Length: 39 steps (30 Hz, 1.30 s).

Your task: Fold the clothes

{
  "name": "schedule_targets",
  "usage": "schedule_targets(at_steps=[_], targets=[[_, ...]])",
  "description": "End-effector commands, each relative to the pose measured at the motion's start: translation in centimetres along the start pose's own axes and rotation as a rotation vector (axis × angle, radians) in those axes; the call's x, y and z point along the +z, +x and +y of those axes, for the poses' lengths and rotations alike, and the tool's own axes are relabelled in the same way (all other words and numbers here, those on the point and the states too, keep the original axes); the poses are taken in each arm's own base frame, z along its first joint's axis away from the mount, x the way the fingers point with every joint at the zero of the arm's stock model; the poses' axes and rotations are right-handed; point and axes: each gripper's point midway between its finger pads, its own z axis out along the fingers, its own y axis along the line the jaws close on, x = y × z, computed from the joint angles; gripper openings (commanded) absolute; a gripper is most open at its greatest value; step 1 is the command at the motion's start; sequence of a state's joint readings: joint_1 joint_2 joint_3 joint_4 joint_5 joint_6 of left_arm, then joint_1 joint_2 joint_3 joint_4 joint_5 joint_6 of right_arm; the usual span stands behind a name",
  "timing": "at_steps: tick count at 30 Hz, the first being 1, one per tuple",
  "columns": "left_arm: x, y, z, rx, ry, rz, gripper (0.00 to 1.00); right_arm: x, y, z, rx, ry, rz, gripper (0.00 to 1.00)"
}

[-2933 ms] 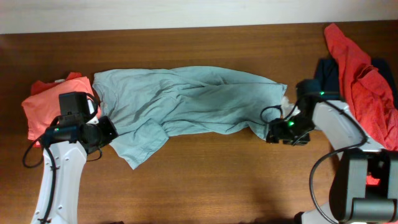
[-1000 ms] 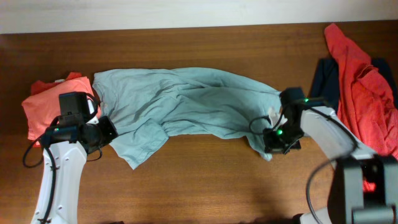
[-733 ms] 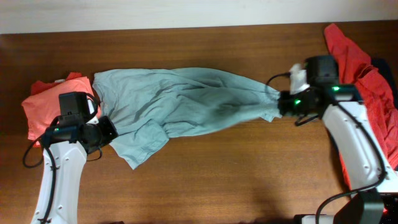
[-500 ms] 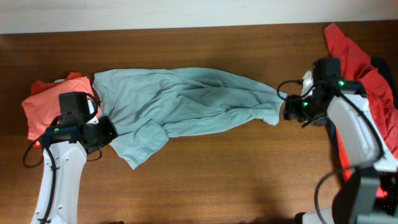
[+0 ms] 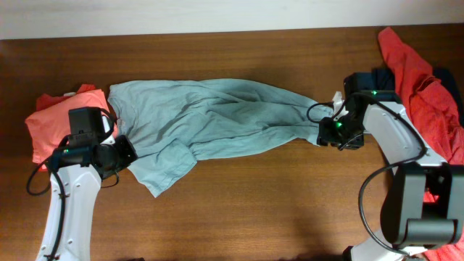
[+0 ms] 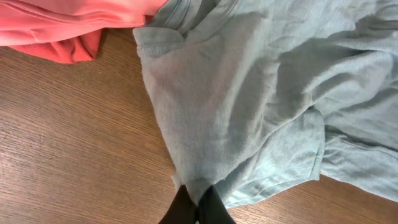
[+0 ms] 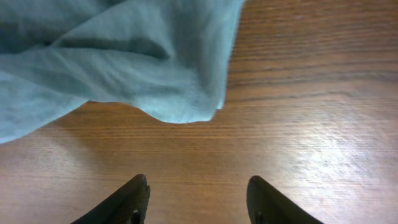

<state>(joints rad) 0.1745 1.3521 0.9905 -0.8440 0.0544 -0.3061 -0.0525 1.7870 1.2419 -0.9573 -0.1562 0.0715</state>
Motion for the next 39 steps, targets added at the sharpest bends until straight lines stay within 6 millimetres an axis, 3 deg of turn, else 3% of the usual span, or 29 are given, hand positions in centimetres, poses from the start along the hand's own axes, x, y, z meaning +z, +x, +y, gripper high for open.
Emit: schedule_targets(at_steps=[1, 11, 20, 30, 36, 39], targets=[[-0.1, -0.4, 0.1, 0.013, -0.006, -0.010, 0.00, 1.6, 0.7, 0.1, -0.009, -0.006, 0.046, 0.54], [-0.1, -0.5, 0.1, 0.013, -0.005, -0.012, 0.00, 5.6, 1.4, 1.5, -0.016, -0.125, 0.124, 0.50], [-0.1, -0.5, 0.1, 0.013, -0.005, -0.012, 0.01, 5.9, -0.4, 1.6, -0.031, -0.130, 0.053, 0.50], [-0.1, -0.5, 0.1, 0.013, -0.005, -0.012, 0.01, 5.9, -0.6, 1.3, -0.029, -0.118, 0.047, 0.50], [-0.1, -0.5, 0.1, 0.013, -0.005, -0.012, 0.01, 5.9, -1.2, 1.4, -0.034, -0.119, 0.022, 0.24], [-0.1, -0.5, 0.1, 0.013, -0.005, -0.012, 0.01, 5.9, -1.3, 1.4, -0.035, -0.120, 0.019, 0.22]])
